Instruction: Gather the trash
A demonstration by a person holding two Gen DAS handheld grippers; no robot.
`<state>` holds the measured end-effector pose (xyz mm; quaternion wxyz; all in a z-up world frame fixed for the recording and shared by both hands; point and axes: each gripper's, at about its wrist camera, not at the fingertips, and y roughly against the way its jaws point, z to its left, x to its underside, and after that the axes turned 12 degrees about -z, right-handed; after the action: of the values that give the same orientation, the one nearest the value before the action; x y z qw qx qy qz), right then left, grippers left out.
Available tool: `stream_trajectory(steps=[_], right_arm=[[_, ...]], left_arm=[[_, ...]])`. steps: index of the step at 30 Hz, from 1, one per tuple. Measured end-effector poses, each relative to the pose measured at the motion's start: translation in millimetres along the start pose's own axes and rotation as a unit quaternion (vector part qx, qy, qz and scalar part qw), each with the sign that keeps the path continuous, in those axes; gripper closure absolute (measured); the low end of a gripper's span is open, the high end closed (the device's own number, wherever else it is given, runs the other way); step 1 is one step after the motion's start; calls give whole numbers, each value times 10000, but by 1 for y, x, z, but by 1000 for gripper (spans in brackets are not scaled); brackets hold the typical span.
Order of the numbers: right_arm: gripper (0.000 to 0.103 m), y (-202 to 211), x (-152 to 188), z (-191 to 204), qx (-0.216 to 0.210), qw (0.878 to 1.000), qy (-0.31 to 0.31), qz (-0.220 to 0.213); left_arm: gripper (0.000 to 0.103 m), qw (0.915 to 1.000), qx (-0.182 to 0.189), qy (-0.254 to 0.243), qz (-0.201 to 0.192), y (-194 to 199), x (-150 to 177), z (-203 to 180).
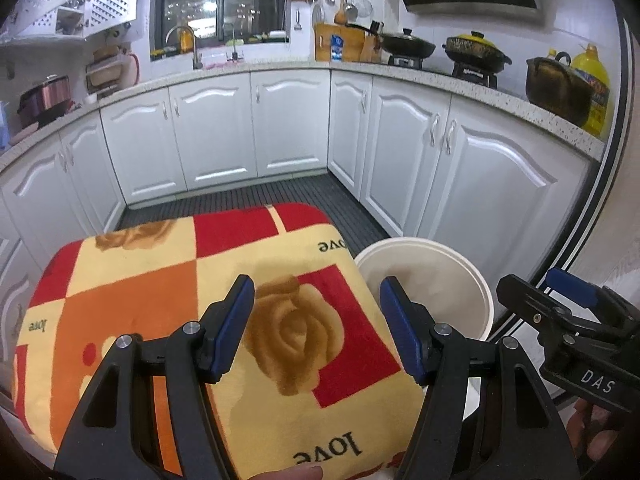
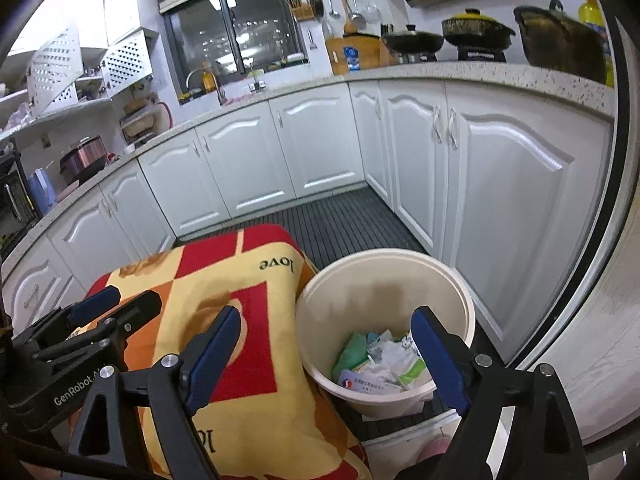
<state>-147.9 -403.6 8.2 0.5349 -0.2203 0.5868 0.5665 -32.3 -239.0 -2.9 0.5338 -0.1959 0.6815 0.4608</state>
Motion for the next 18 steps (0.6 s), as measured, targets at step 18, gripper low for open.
stream_trajectory(steps=[18], right_arm=[[15,21,-8,9,55,9995,130,-299]], left_arm=[[39,9987,-225,107,-453,31,-5,8]])
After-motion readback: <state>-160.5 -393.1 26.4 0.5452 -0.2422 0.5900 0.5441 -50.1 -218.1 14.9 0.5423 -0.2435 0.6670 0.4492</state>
